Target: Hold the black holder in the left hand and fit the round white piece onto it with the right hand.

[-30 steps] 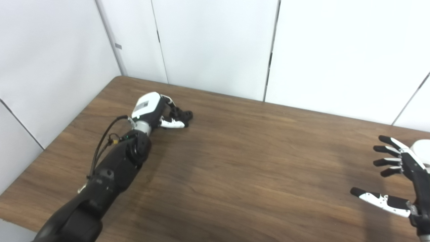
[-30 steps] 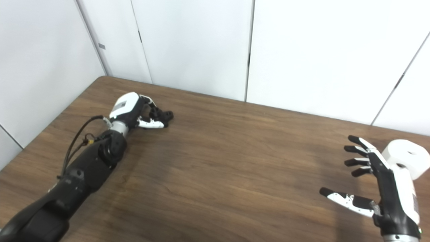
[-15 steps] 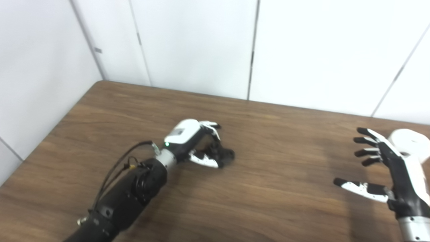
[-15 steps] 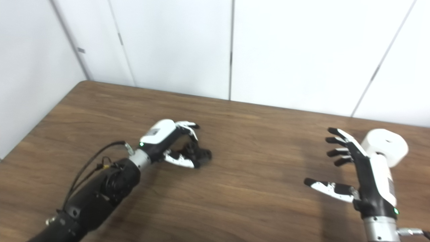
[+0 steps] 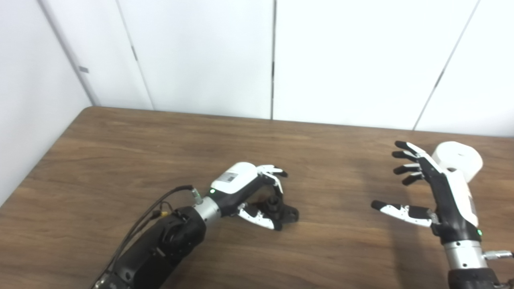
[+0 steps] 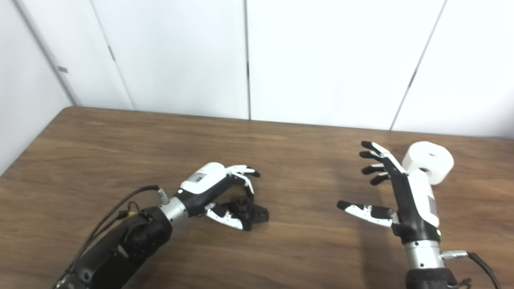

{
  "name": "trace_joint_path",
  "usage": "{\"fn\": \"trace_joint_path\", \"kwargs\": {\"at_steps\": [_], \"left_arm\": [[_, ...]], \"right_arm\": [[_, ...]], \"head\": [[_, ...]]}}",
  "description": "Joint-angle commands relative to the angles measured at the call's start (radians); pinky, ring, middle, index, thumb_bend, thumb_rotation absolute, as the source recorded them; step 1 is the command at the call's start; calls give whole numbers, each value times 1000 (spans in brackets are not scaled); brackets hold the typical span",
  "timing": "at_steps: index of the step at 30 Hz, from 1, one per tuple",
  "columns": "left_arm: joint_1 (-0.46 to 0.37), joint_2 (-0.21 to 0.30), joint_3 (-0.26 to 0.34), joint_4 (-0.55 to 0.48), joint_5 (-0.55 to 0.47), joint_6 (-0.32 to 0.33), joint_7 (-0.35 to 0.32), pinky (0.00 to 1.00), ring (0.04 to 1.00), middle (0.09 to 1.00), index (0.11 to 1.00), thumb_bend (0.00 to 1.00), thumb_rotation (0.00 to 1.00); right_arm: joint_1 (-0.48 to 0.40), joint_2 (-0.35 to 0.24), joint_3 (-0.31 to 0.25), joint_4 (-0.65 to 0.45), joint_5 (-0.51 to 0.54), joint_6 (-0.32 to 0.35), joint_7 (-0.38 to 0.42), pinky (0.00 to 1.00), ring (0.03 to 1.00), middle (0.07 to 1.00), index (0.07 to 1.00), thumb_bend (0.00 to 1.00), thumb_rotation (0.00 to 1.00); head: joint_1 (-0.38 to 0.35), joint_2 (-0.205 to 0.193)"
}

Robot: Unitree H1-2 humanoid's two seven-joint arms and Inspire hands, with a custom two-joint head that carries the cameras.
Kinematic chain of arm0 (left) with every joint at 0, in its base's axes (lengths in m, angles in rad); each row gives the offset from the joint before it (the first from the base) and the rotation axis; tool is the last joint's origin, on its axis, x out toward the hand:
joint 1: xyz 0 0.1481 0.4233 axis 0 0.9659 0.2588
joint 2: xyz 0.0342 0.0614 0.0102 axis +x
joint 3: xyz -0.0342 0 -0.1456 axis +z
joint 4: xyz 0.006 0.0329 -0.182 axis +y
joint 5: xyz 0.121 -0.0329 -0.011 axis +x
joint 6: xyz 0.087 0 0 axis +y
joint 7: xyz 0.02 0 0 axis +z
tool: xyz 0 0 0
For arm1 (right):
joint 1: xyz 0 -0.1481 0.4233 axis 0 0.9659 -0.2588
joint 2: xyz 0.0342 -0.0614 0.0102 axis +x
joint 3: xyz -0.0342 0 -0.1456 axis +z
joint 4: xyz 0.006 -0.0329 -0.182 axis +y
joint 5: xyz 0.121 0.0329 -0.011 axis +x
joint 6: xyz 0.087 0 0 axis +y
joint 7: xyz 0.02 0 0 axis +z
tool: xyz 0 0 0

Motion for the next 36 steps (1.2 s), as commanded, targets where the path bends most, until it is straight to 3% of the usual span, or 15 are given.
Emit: {"fn": "trace_joint_path", "kwargs": {"at_steps": [1, 4, 14, 28, 29, 30, 32, 36], "left_arm": [[-6, -30, -65, 44, 34, -53, -62, 753, 905, 867, 486, 523, 68], [-23, -47, -100, 83, 66, -74, -62, 765, 909, 873, 486, 523, 69], [-47, -78, -140, 181, 146, -119, -5, 757, 899, 860, 486, 523, 70], [-49, -68, -138, 187, 175, -85, -3, 748, 895, 883, 492, 522, 73], [-49, -66, -137, 176, 176, -73, -14, 741, 893, 885, 554, 798, 152], [-49, -63, -136, 161, 179, -56, -30, 750, 903, 896, 595, 898, 196], [-48, -58, -135, 130, 191, -20, -61, 786, 932, 932, 686, 980, 273], [-46, -41, -132, 89, 251, 23, -66, 796, 945, 962, 776, 1000, 350]], "right_arm": [[-33, 9, 3, -34, -15, -14, -22, 485, 619, 756, 841, 614, 141], [-34, 15, 7, -45, -28, -8, -17, 480, 614, 761, 844, 607, 150], [-36, 39, 8, -56, -36, 4, -20, 478, 605, 753, 841, 605, 130], [-38, 45, 5, -78, -40, 32, -7, 473, 610, 764, 848, 613, 152], [-39, 44, 5, -78, -40, 33, -6, 475, 610, 763, 848, 613, 153], [-39, 43, 5, -78, -41, 33, -6, 475, 610, 763, 849, 612, 152], [-40, 42, 5, -79, -44, 35, -5, 477, 610, 762, 849, 612, 151], [-43, 42, 6, -80, -43, 37, -2, 478, 613, 762, 848, 611, 156]], "head": [[-6, 2], [-21, 8], [-76, 28], [-105, 47], [-104, 47], [-103, 47], [-101, 48], [-95, 53]]}}
